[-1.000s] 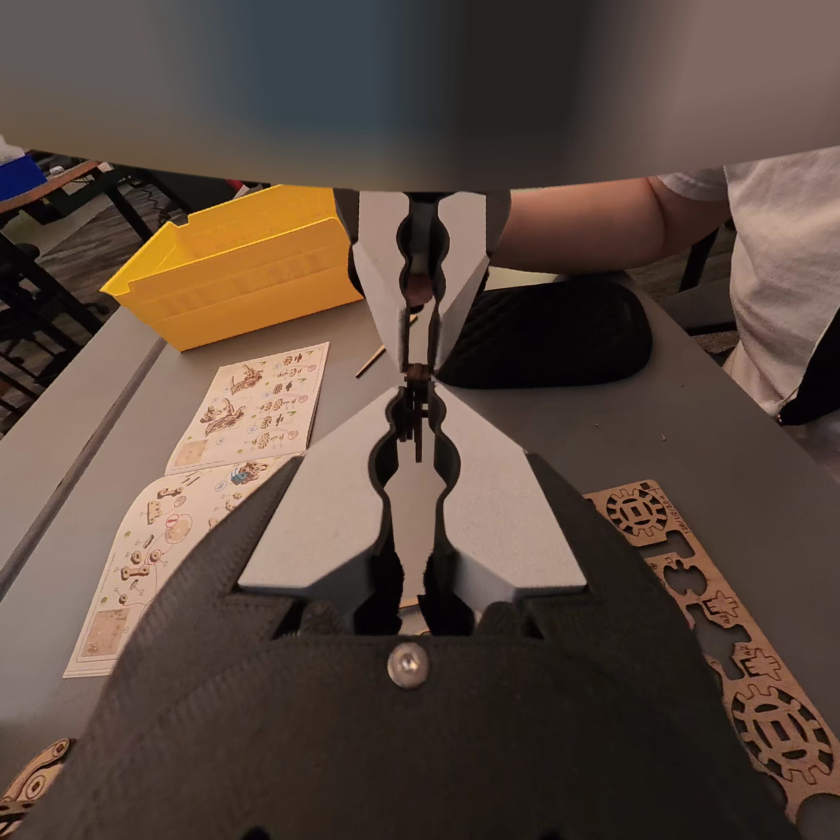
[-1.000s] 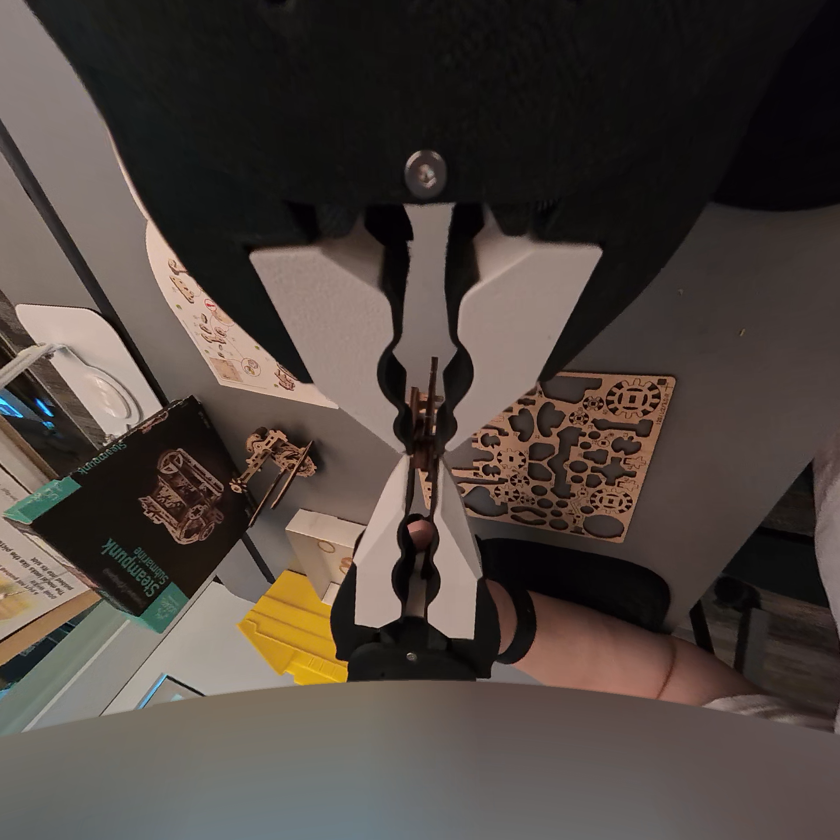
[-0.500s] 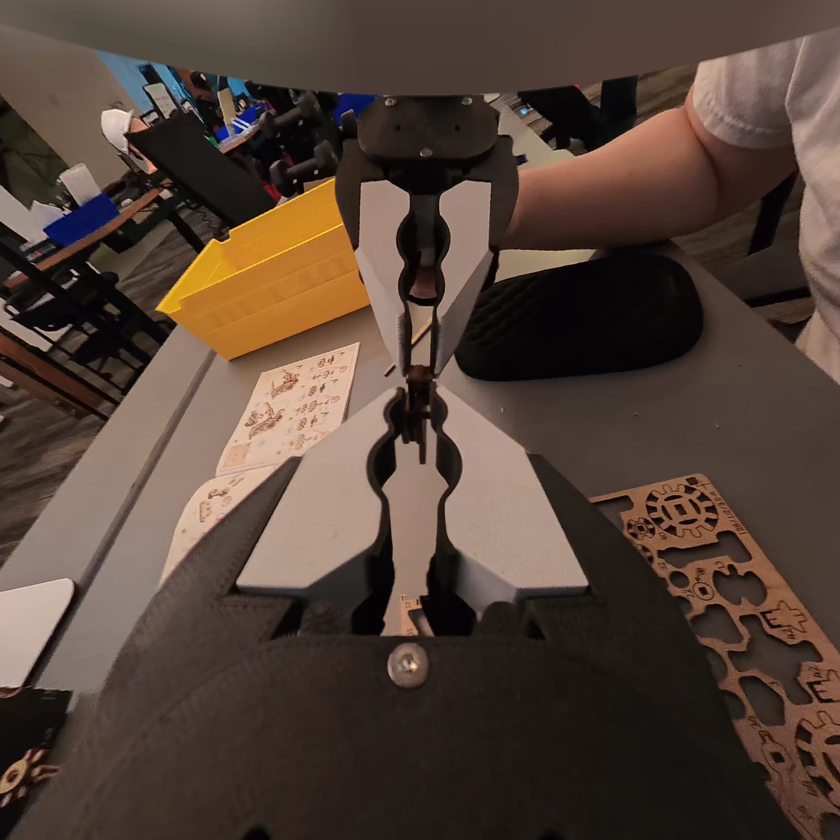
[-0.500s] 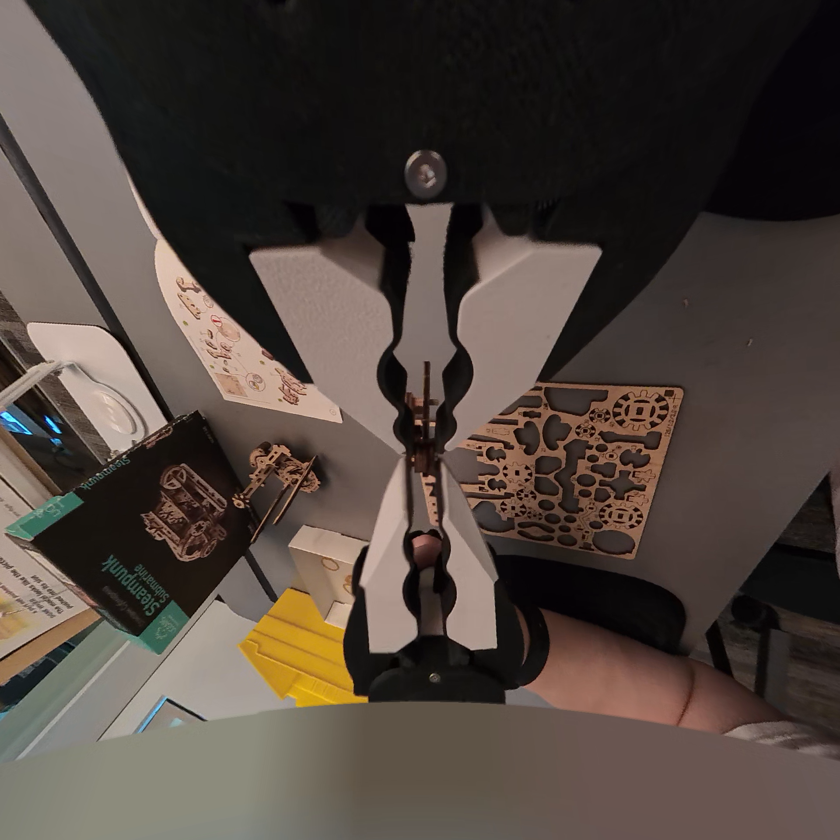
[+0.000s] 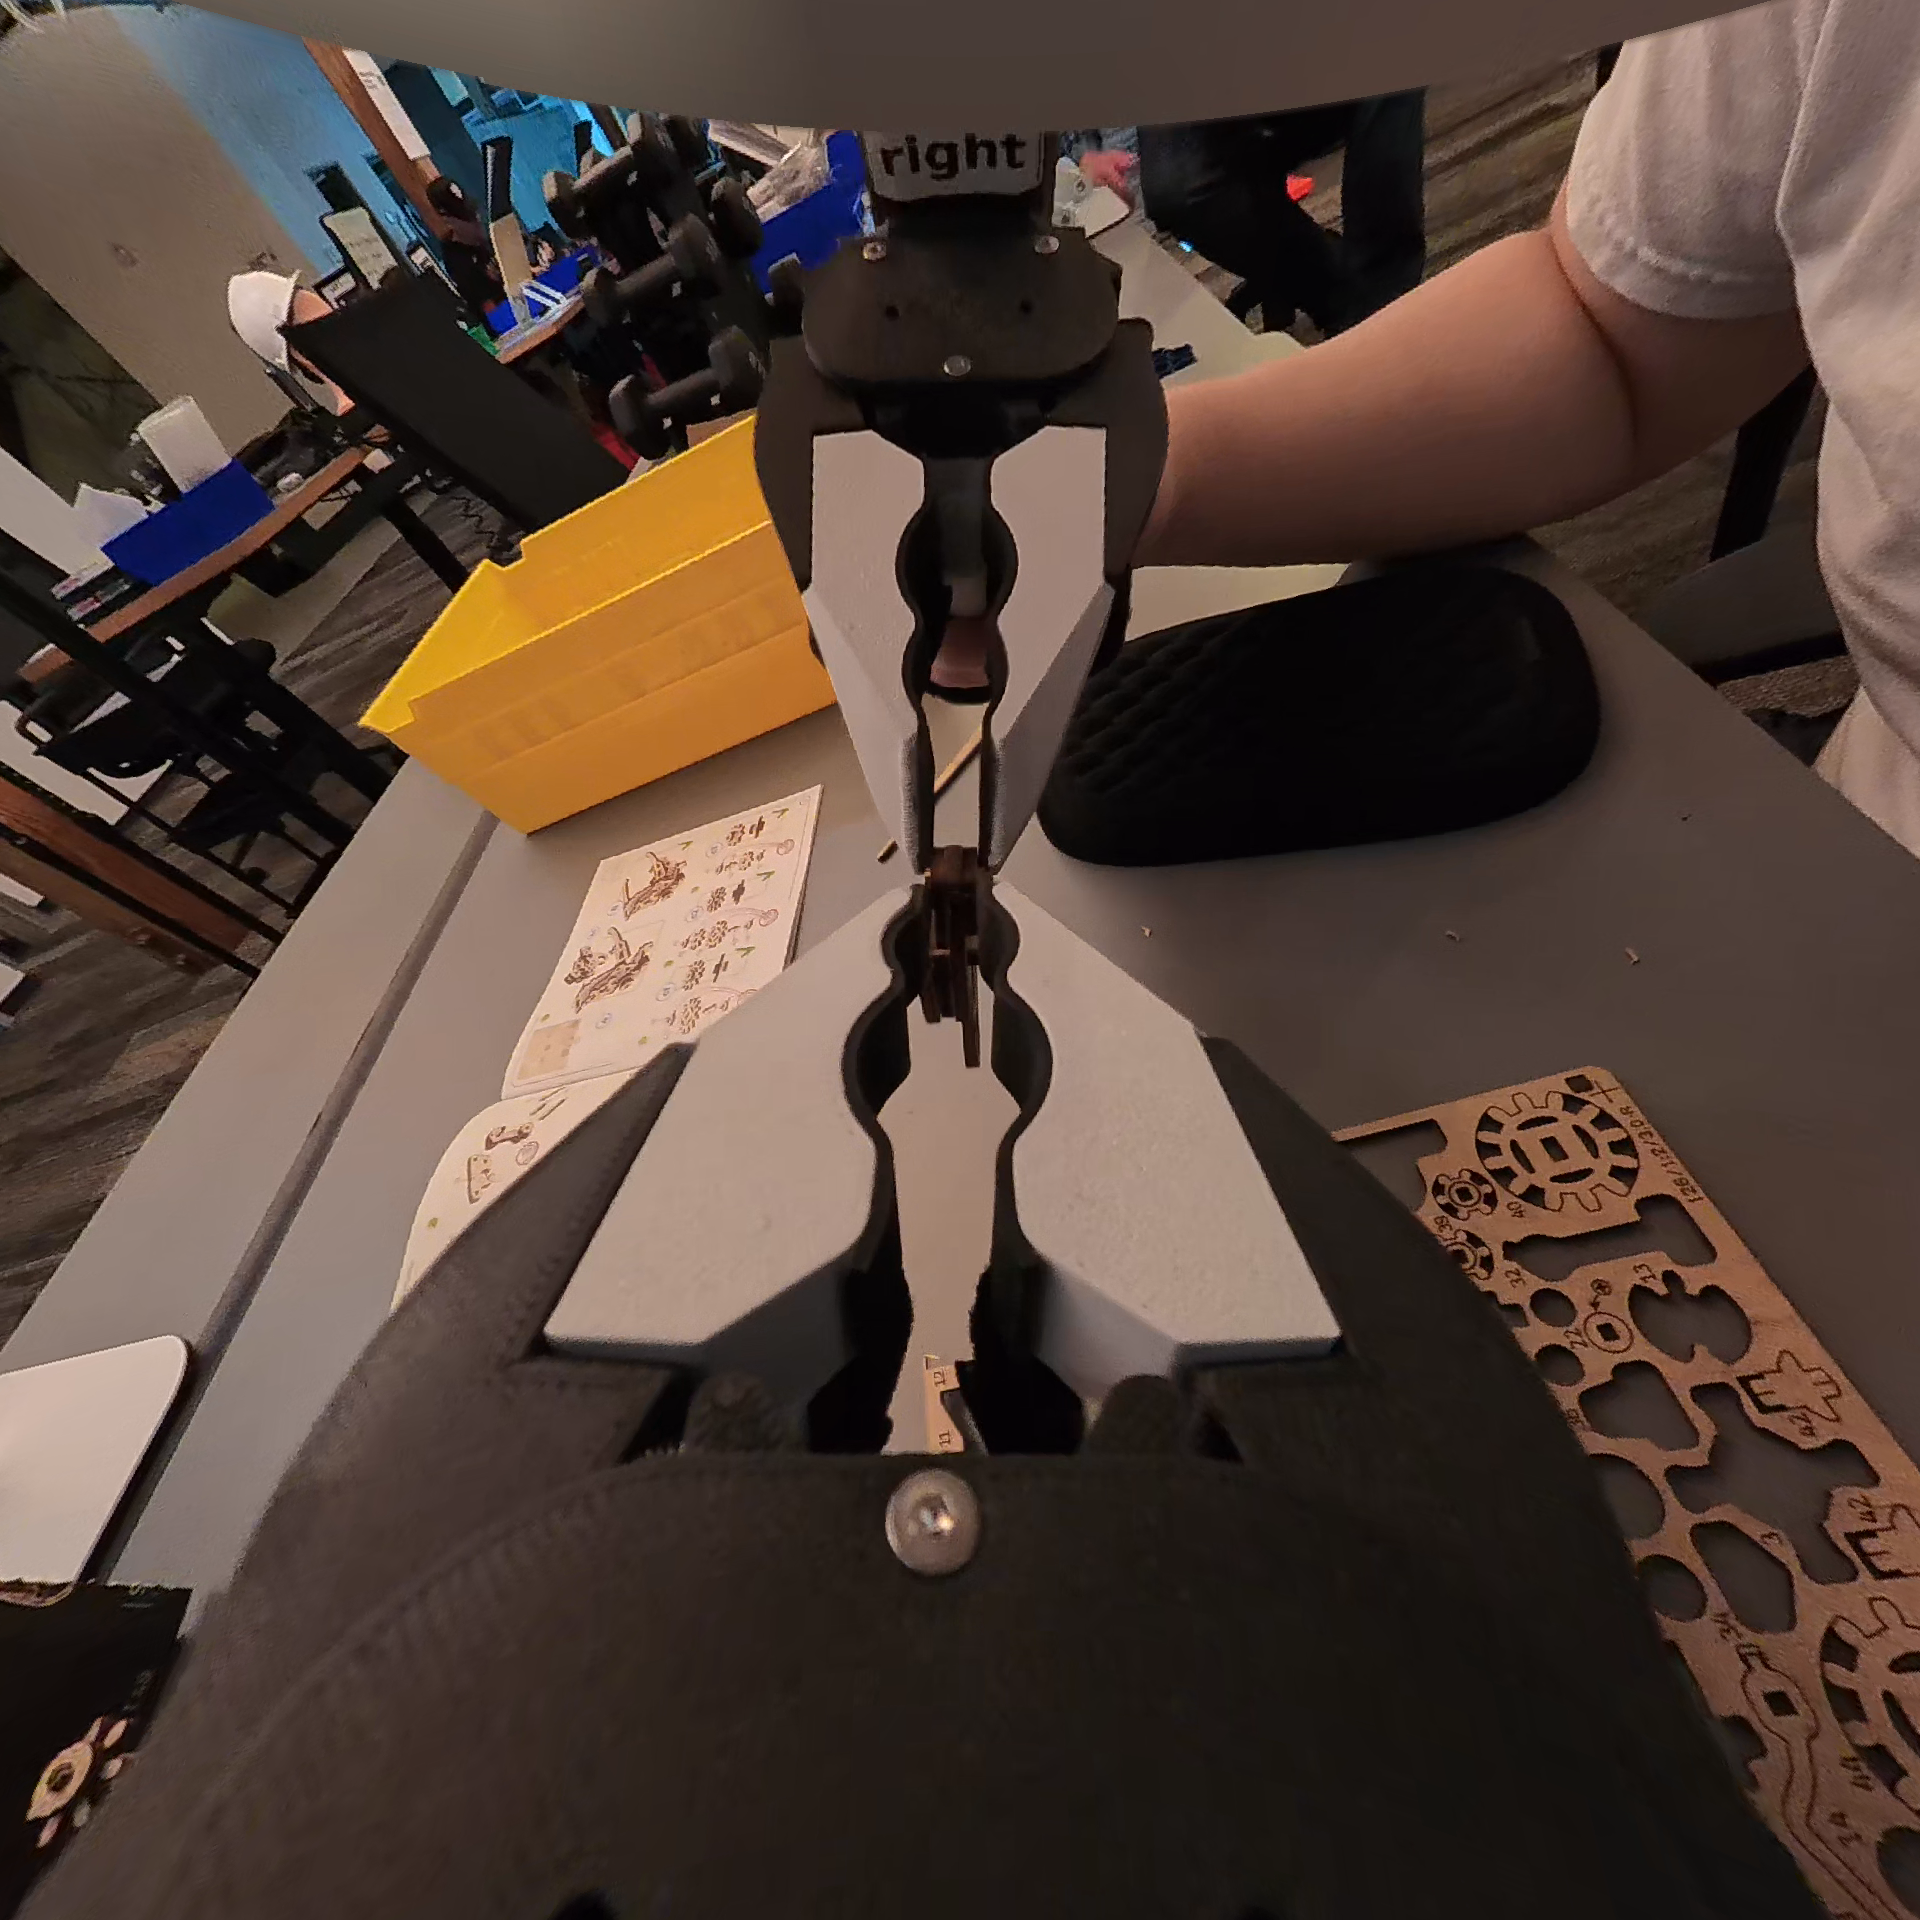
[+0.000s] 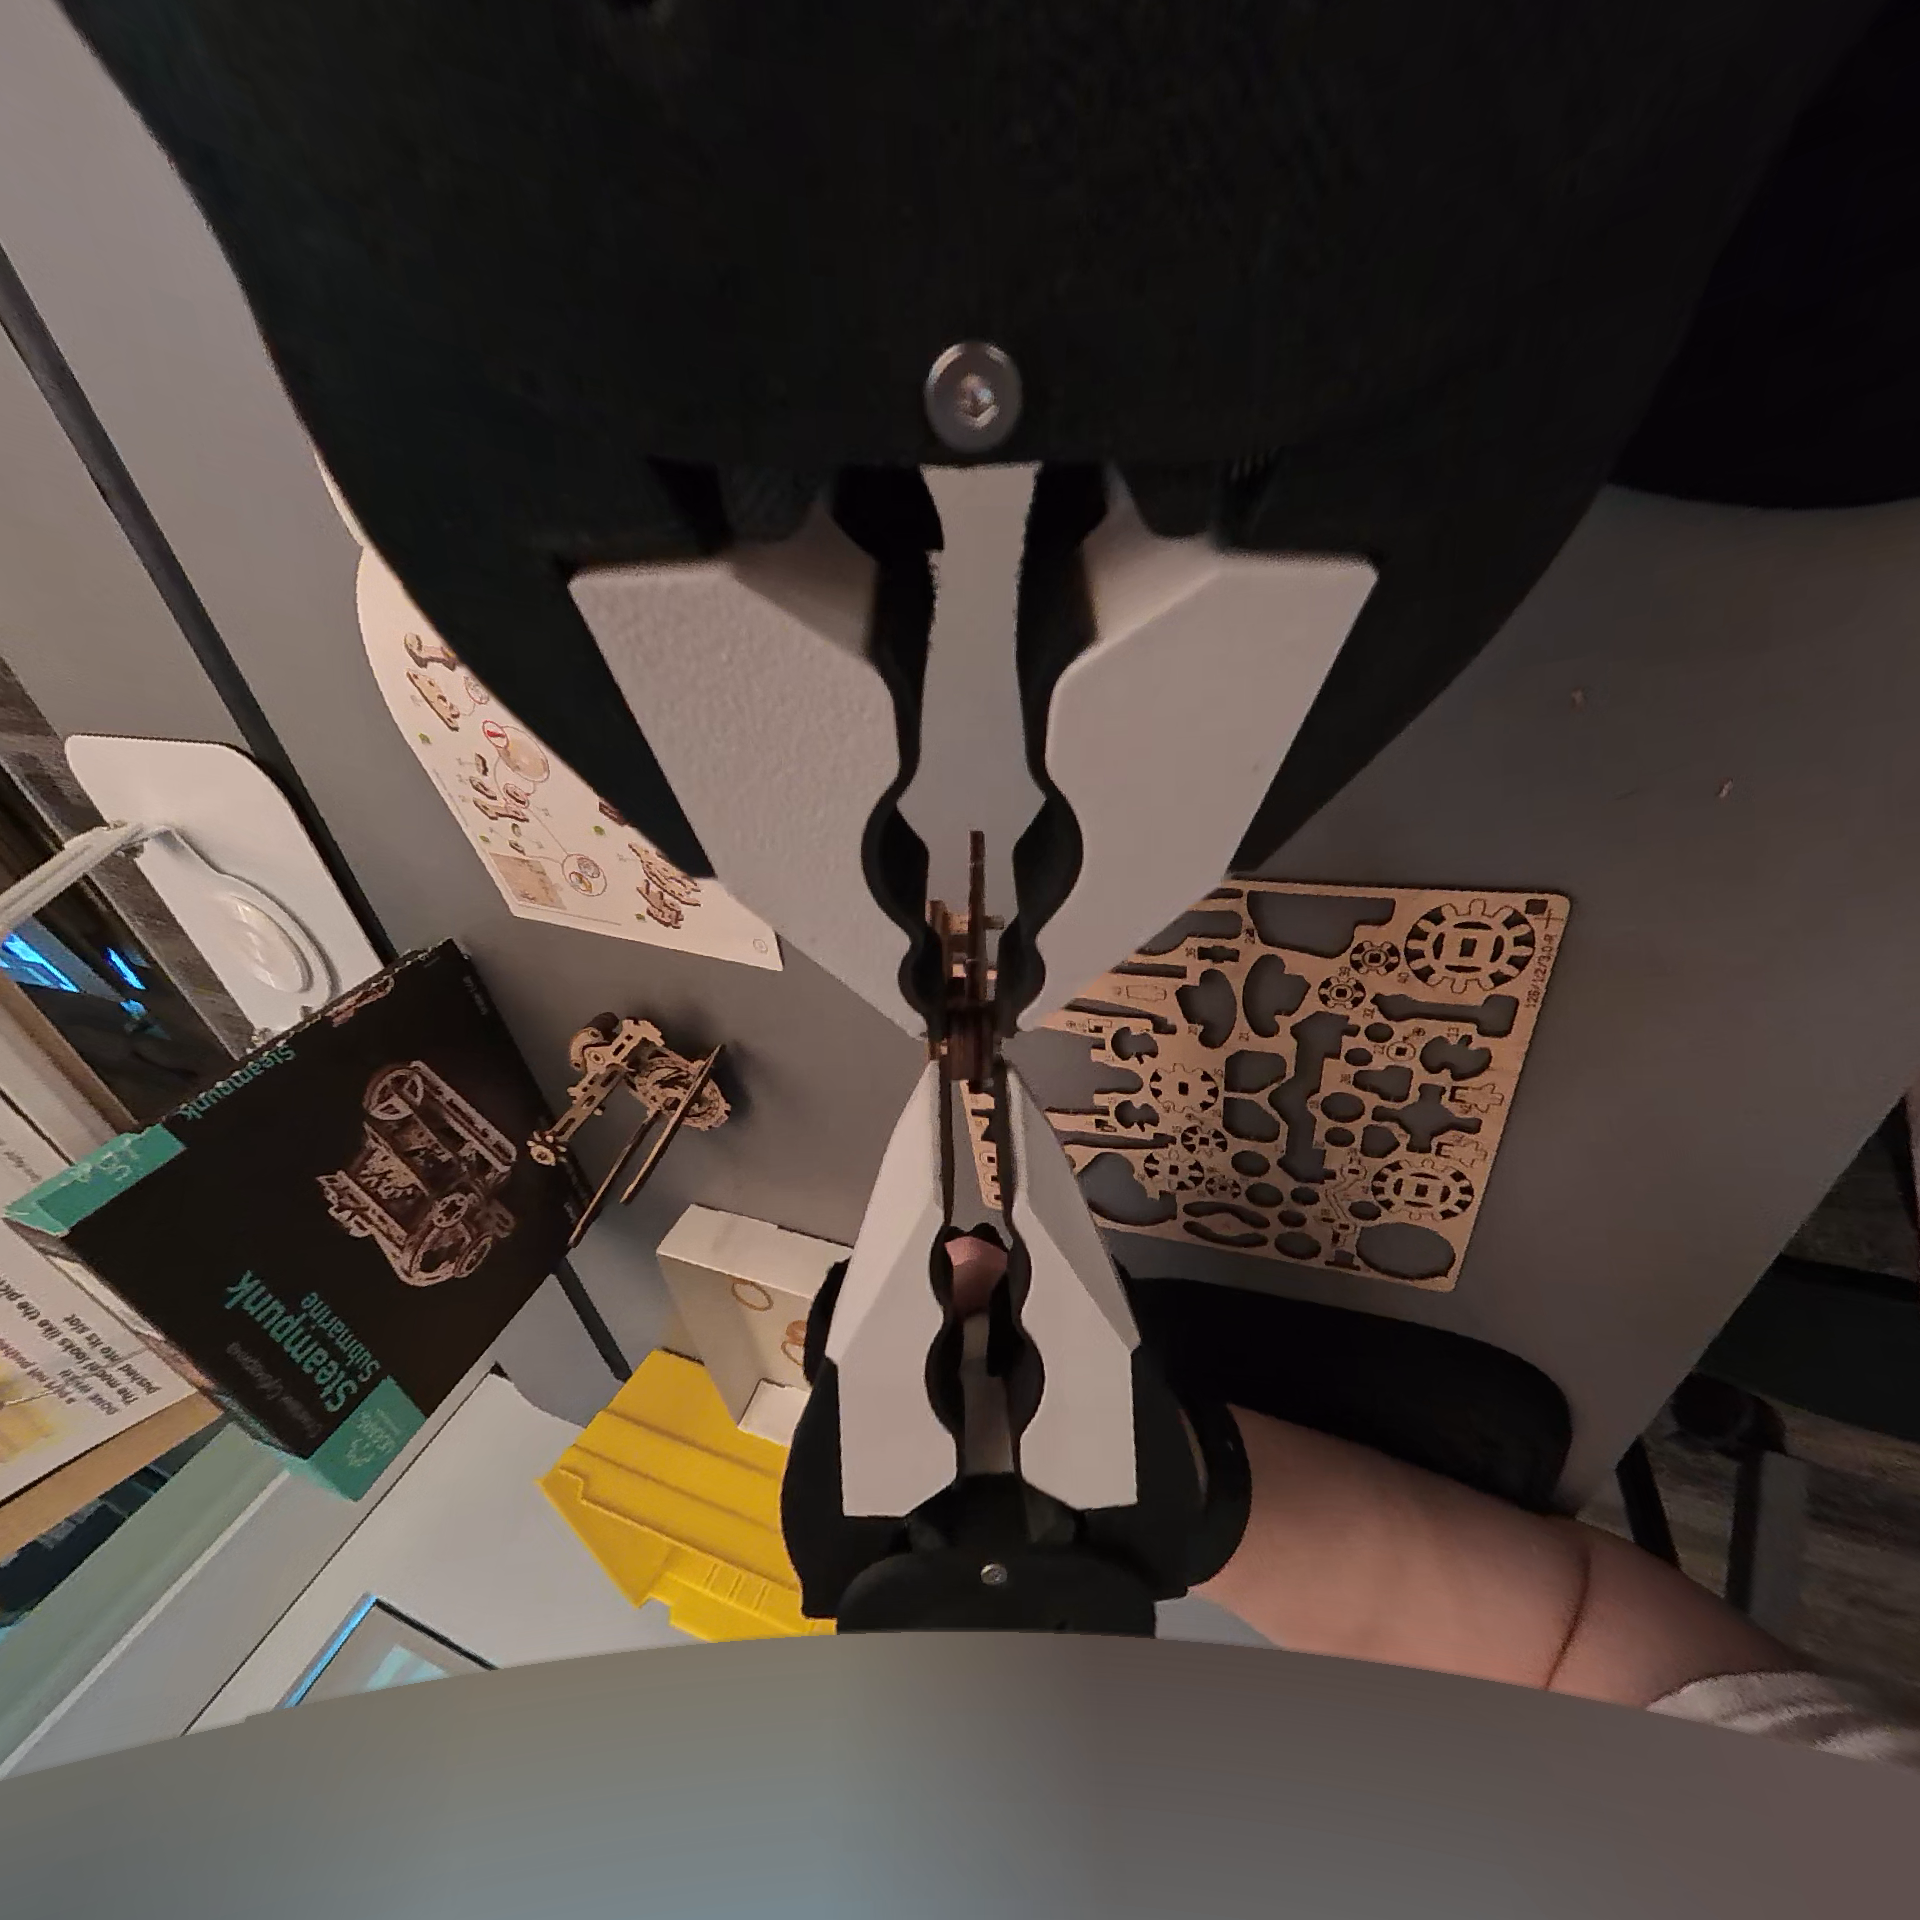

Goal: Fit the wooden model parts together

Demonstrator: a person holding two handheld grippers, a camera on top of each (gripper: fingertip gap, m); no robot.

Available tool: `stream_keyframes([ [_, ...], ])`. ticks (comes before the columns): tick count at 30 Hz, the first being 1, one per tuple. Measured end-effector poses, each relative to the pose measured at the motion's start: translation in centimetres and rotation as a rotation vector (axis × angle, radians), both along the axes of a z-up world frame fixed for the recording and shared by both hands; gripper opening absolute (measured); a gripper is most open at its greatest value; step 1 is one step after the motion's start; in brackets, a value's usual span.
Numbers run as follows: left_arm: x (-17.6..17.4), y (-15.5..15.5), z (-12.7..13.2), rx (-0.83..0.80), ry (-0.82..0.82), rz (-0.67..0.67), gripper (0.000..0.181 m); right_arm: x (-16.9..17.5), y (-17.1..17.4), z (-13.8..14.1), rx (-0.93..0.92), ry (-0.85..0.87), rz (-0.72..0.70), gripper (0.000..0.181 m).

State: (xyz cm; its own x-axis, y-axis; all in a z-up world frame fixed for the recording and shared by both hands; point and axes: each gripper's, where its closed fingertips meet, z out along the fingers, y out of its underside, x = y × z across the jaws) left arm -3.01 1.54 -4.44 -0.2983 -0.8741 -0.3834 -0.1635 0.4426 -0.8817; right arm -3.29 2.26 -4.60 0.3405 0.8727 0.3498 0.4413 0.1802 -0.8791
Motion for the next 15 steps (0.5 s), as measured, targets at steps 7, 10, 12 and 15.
stream_keyframes([
  [7, -0.1, -0.1, 0.5, -0.022, -0.021, -0.008, 0.006, 0.0, -0.1, 0.3, 0.014, 0.007, 0.001, 0.008],
  [10, -0.1, -0.2, 0.6, -0.028, -0.025, -0.013, 0.006, 0.0, -0.1, 0.3, 0.016, 0.007, 0.002, 0.009],
  [12, -0.2, -0.4, 0.9, -0.039, -0.036, -0.026, 0.006, 0.2, 0.3, -0.1, 0.014, -0.016, -0.022, 0.014],
  [15, -0.2, -0.3, 1.2, -0.041, -0.051, -0.023, 0.007, 0.0, -0.1, 0.4, 0.074, -0.021, -0.009, 0.001],
])
